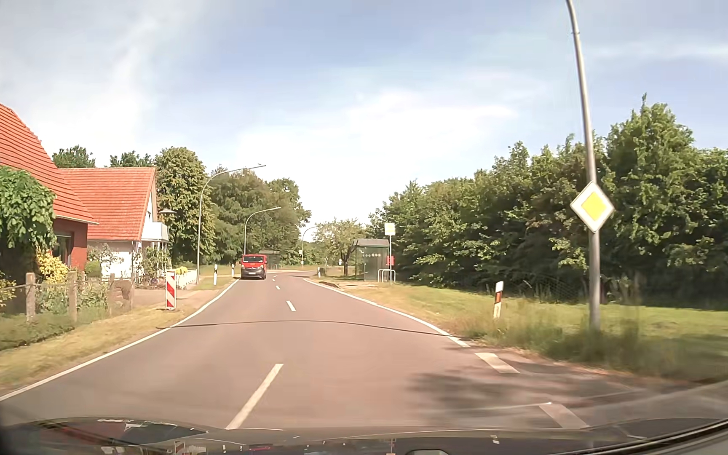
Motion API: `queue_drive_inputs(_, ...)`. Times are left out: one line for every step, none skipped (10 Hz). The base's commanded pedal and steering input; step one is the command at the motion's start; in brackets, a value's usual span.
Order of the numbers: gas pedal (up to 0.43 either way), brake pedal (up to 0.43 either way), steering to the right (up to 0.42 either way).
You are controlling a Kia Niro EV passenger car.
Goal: Follow the waypoints while adhering to traffic rules and regulations
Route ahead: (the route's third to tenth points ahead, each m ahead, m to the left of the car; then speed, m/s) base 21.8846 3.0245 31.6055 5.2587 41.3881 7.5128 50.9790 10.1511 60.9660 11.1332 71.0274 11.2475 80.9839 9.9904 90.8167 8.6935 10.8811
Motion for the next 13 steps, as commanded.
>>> queue_drive_inputs(0.248,0.000,-0.065)
queue_drive_inputs(0.248,0.000,-0.065)
queue_drive_inputs(0.248,0.000,-0.065)
queue_drive_inputs(0.248,0.000,-0.065)
queue_drive_inputs(0.260,0.000,-0.063)
queue_drive_inputs(0.260,0.000,-0.061)
queue_drive_inputs(0.260,0.000,-0.061)
queue_drive_inputs(0.260,0.000,-0.060)
queue_drive_inputs(0.260,0.000,-0.060)
queue_drive_inputs(0.260,0.000,-0.058)
queue_drive_inputs(0.260,0.000,-0.055)
queue_drive_inputs(0.260,0.000,-0.052)
queue_drive_inputs(0.260,0.000,-0.047)
